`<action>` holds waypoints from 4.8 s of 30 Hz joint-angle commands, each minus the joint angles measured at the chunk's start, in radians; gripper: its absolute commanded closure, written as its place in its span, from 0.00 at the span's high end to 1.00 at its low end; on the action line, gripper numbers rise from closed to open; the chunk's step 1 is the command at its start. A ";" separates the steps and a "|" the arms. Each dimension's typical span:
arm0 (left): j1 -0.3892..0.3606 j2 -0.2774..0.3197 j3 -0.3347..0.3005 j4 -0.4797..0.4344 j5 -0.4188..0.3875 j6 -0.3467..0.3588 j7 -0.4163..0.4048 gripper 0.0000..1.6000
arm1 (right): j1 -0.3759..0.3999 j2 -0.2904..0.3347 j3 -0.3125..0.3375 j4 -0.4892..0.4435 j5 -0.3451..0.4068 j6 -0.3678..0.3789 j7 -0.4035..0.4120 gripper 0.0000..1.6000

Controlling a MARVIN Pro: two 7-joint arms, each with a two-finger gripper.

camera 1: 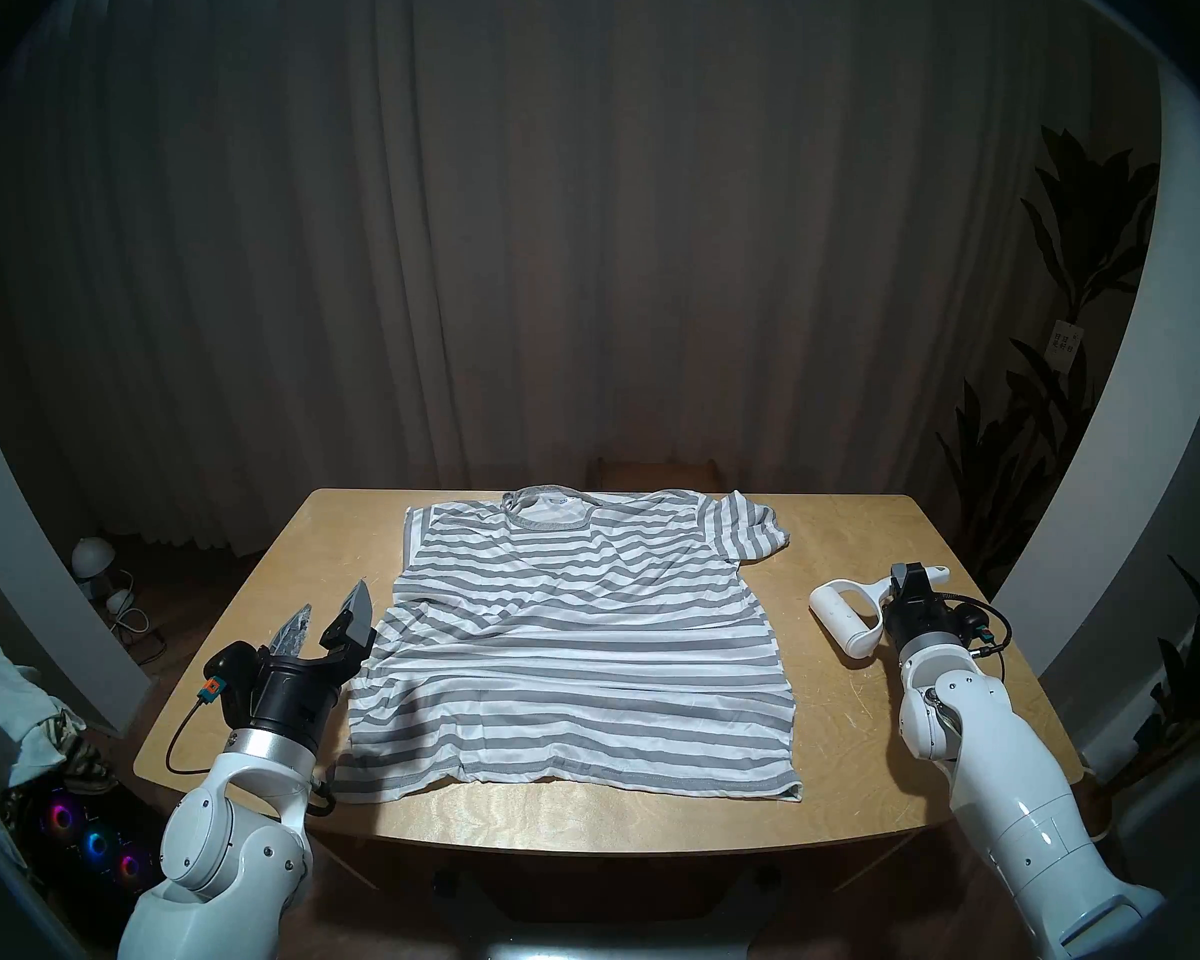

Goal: Use the fur roller to clean a top

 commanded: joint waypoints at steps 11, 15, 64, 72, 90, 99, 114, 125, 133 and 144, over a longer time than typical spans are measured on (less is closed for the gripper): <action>-0.013 0.018 -0.003 -0.013 0.002 0.007 -0.007 1.00 | -0.056 -0.003 0.002 -0.043 -0.012 -0.035 -0.052 0.00; -0.015 0.020 -0.003 -0.013 0.000 0.008 -0.008 1.00 | -0.059 0.001 0.002 -0.056 -0.015 -0.040 -0.080 0.36; 0.233 0.243 -0.167 0.055 -0.351 0.312 -0.447 1.00 | -0.449 0.147 0.187 -0.613 0.285 0.239 -0.583 1.00; 0.261 0.323 -0.188 0.130 -0.380 0.384 -0.566 1.00 | -0.524 0.177 0.224 -0.668 0.350 0.330 -0.606 1.00; 0.131 0.471 -0.124 0.320 -0.437 0.453 -0.877 1.00 | -0.479 0.238 0.236 -0.555 0.432 0.583 -0.521 1.00; 0.069 0.539 -0.057 0.435 -0.427 0.486 -1.017 1.00 | -0.416 0.269 0.192 -0.497 0.450 0.699 -0.483 1.00; -0.099 0.607 0.031 0.708 -0.391 0.482 -1.238 1.00 | -0.359 0.320 0.169 -0.442 0.486 0.819 -0.477 1.00; -0.231 0.631 0.148 0.834 -0.334 0.523 -1.363 1.00 | -0.349 0.376 0.174 -0.443 0.518 0.894 -0.510 1.00; -0.317 0.614 0.202 0.888 -0.293 0.539 -1.372 1.00 | -0.318 0.411 0.164 -0.433 0.554 0.964 -0.546 1.00; -0.422 0.607 0.253 0.943 -0.263 0.643 -1.283 1.00 | -0.320 0.464 0.187 -0.424 0.612 1.053 -0.589 1.00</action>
